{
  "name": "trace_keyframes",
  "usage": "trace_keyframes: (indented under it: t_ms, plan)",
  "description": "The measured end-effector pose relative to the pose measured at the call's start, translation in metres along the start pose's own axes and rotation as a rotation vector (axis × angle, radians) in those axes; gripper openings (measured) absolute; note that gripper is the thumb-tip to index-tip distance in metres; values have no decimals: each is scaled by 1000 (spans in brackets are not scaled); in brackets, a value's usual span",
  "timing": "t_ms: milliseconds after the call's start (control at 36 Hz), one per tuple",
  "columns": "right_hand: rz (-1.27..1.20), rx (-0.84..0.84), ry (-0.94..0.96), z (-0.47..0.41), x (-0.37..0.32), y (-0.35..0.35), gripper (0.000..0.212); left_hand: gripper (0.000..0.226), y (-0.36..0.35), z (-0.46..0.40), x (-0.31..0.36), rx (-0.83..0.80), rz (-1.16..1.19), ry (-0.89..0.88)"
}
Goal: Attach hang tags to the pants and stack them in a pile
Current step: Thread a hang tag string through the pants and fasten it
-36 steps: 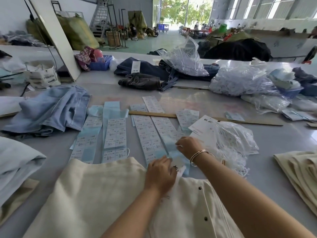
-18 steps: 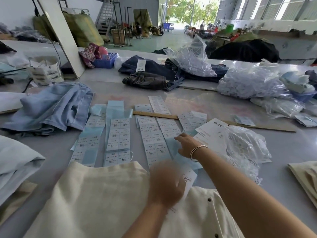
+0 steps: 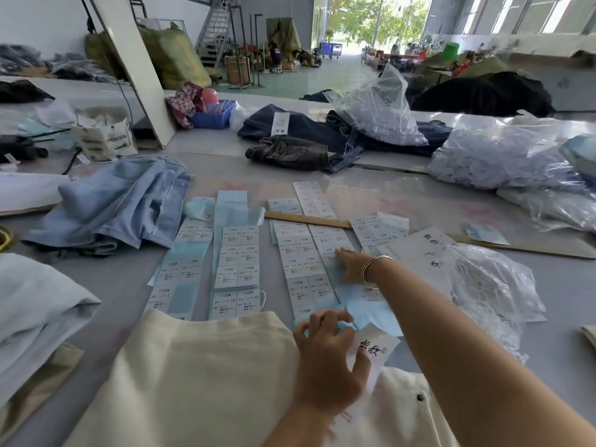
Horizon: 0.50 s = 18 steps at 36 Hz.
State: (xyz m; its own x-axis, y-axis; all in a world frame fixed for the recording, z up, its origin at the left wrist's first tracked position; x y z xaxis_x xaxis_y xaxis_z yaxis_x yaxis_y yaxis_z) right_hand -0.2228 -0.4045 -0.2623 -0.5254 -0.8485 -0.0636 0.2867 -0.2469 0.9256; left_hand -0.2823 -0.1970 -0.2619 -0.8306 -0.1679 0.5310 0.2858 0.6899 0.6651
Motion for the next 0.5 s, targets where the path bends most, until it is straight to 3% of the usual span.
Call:
trace_keyframes:
  t_ms: [111,278,500]
  plan:
    - [122,5,7,0,-1,7,59,12,1,0,0,20,2,-3]
    - [350,225,98,13,-3,17,32,14,4,0,1,44,-24,5]
    - [-71,764,-109,43,24,121,33,14,7,0,4,39,9,-1]
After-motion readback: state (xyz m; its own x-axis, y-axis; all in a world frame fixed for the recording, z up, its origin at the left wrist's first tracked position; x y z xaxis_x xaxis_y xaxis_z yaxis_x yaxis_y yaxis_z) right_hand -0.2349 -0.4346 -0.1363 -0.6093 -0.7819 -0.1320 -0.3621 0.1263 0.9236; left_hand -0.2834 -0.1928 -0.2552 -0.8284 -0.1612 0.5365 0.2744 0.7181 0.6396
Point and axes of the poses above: each hand's wrist, its own z-axis away from the middle knuckle, its own y-axis out of the back of the hand, x = y × z, the point moved 5 cm from there along -z, towards the middle knuckle, and after that the axes turned 2 degrees about -x, right-handed, at the moved point
